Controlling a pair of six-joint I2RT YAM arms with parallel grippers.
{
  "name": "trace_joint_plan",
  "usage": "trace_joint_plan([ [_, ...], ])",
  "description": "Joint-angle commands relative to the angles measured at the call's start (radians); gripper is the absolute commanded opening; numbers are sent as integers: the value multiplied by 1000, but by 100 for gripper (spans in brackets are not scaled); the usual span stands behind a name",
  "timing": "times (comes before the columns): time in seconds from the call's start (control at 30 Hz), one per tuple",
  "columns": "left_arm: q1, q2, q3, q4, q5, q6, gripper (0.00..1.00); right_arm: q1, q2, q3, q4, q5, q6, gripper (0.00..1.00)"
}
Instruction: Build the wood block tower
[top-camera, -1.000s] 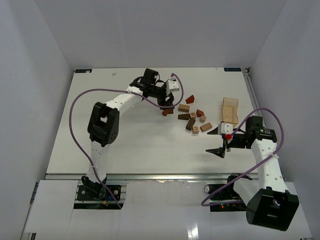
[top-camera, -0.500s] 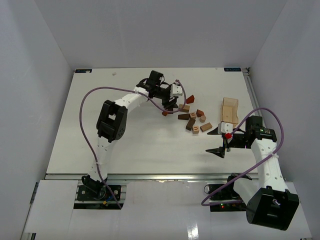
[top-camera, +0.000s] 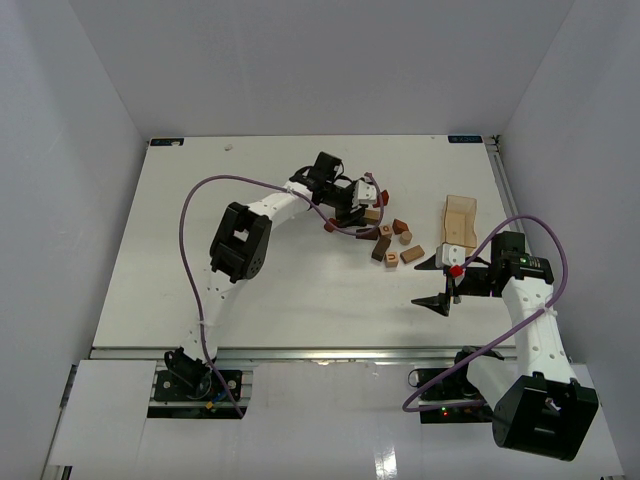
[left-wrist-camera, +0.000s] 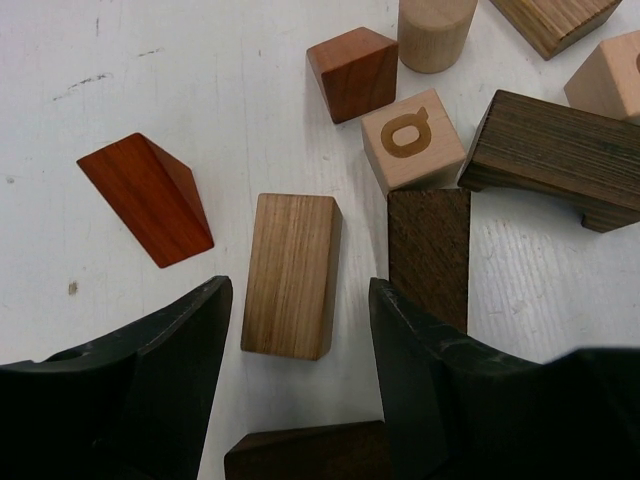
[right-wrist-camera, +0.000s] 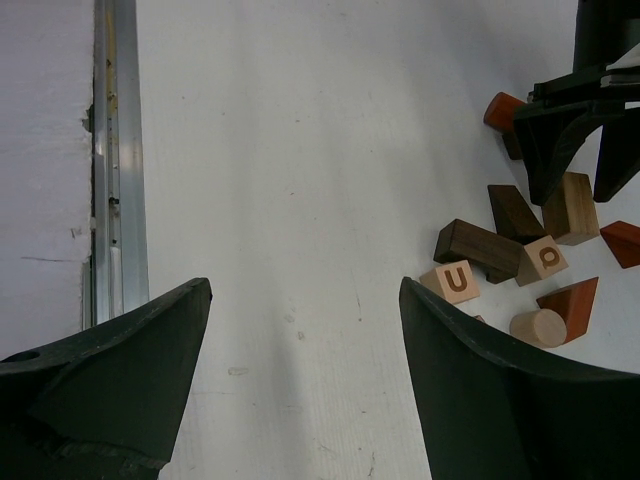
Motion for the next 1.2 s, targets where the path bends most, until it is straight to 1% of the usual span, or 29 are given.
trace_joint_plan([
  [0.0, -10, -7, 52, 8, 20, 28, 67, -1, 0, 23, 5, -12, 4, 82],
  [0.23, -12, 1, 48, 10, 5, 28, 62, -1, 6, 26, 7, -12, 10, 82],
  [0.37, -13, -4, 37, 10, -3, 28, 52, -1, 9, 26, 7, -13, 11, 82],
  [0.43, -13, -6, 34, 10, -10, 28, 43, -1, 9, 26, 6, -15, 13, 82],
  [0.53, -16, -10, 30, 10, -14, 26, 36, -1, 10, 26, 7, -15, 14, 82],
  [0.63, -20, -13, 29, 10, -13, 25, 33, 1, 12, 28, 5, -18, 16, 81],
  [0.77, -21, -34, 25, 10, -16, 21, 22, -1, 10, 26, 7, -17, 18, 81],
  [0.97, -19, -132, -33, 66, -49, 1, 9, -4, 7, 27, 7, -21, 21, 81],
  [1.07, -12, -207, -74, 127, -62, -42, 7, -6, 9, 26, 7, -22, 21, 81],
  [1.17, -1, -260, -78, 144, -72, -104, 5, -9, 9, 26, 7, -23, 23, 81],
])
